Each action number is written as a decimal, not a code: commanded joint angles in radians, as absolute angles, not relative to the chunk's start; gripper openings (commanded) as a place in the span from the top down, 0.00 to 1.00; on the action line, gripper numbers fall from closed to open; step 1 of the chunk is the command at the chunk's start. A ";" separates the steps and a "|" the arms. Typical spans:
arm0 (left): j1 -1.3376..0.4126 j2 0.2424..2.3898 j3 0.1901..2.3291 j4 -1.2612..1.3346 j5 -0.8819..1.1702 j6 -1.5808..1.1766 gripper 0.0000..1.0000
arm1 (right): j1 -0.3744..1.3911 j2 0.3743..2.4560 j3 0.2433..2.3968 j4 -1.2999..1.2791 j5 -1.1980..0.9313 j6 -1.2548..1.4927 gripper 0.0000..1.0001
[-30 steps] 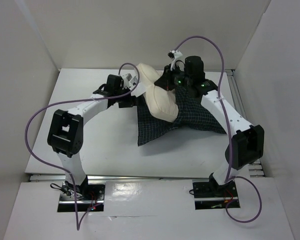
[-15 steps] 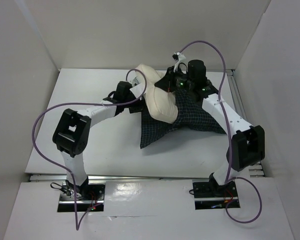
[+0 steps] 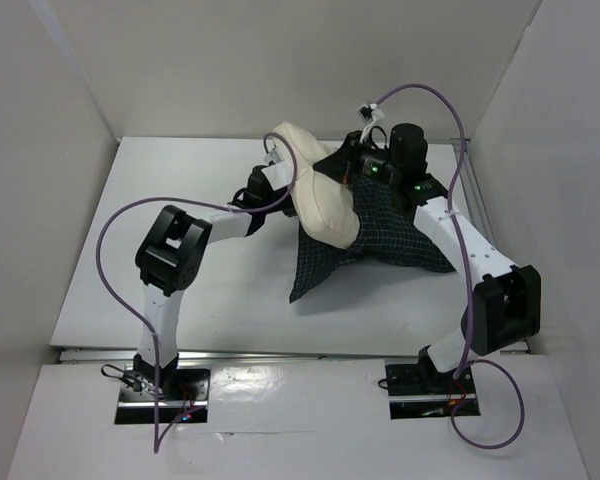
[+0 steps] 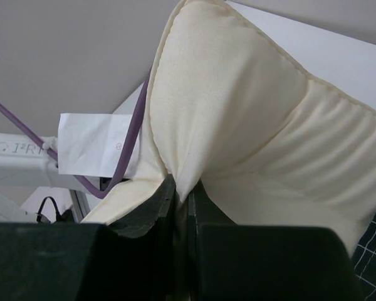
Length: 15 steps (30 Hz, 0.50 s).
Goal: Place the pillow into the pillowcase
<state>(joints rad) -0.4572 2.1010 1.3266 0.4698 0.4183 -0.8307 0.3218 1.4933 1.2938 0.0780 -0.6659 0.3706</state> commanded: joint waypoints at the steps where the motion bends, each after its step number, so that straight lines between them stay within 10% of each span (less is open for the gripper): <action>1: -0.463 2.147 1.385 0.557 0.514 -0.876 0.33 | 0.331 1.371 1.302 0.265 -0.761 0.420 1.00; 2: -0.463 2.161 1.397 0.557 0.534 -0.876 0.50 | 0.331 1.371 1.293 0.265 -0.761 0.420 1.00; 3: -0.463 2.161 1.397 0.580 0.558 -0.888 1.00 | 0.331 1.371 1.293 0.246 -0.744 0.420 1.00; 15: -0.434 1.987 1.188 0.746 0.592 -0.815 1.00 | 0.322 1.310 1.266 0.184 -0.626 0.385 1.00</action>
